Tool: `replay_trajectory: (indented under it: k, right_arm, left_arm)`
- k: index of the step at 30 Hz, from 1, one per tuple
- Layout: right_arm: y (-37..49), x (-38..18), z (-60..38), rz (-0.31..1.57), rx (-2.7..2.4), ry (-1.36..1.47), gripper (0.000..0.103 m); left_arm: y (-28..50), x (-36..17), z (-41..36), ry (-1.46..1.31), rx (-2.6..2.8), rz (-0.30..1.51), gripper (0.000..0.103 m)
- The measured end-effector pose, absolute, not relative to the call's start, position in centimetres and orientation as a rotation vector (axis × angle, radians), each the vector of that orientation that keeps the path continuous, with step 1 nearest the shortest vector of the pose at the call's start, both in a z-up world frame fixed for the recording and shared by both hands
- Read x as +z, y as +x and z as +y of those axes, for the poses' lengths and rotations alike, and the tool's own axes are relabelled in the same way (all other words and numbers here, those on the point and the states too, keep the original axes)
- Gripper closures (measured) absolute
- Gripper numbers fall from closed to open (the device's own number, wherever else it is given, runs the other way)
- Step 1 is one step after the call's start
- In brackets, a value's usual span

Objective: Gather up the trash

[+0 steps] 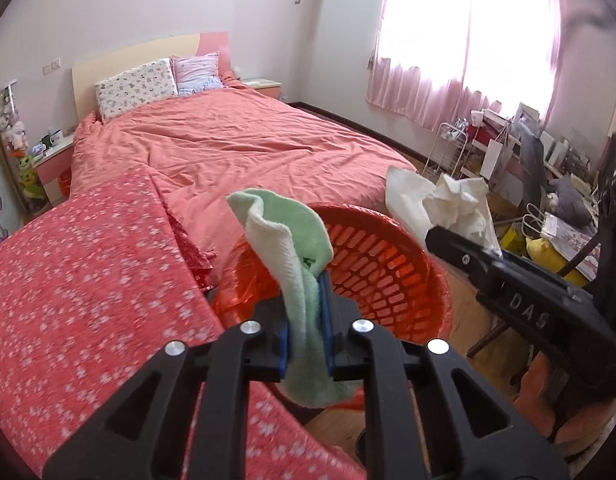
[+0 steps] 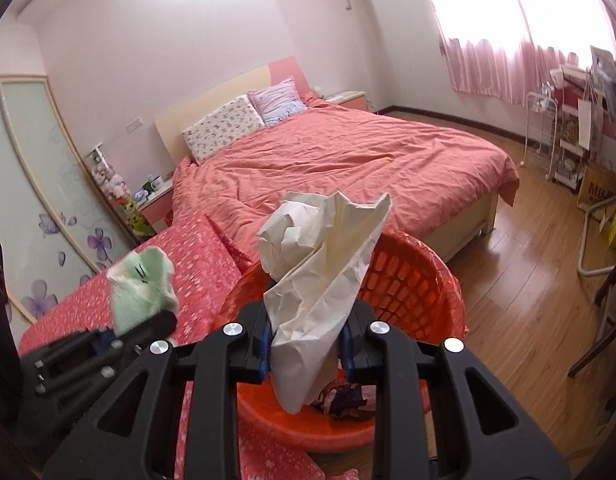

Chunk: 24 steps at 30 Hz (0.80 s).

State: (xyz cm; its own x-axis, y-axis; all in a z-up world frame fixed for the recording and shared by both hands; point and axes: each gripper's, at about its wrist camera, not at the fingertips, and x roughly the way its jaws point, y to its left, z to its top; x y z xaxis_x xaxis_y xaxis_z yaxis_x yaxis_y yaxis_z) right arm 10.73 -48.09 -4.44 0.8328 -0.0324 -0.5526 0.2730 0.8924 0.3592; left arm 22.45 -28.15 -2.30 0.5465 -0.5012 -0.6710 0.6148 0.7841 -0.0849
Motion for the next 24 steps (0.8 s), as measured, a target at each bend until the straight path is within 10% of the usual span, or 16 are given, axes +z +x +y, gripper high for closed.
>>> replay_trajectory:
  k: [3, 13, 24]
  right_arm:
    - [11.9, -5.3, -49.3, 0.587, -0.167, 0.479, 0.065]
    - [10.4, -6.2, -48.6, 0.609, -0.203, 0.448, 0.042]
    - [3.2, -1.8, -42.9, 0.453, -0.301, 0.253, 0.009]
  left_arm:
    - [23.8, -3.7, -29.4, 0.177, -0.634, 0.757, 0.059]
    - [24.8, -5.6, -26.8, 0.191, -0.558, 0.786, 0.048]
    - [16.2, -1.2, -15.5, 0.148, -0.414, 0.605, 0.013]
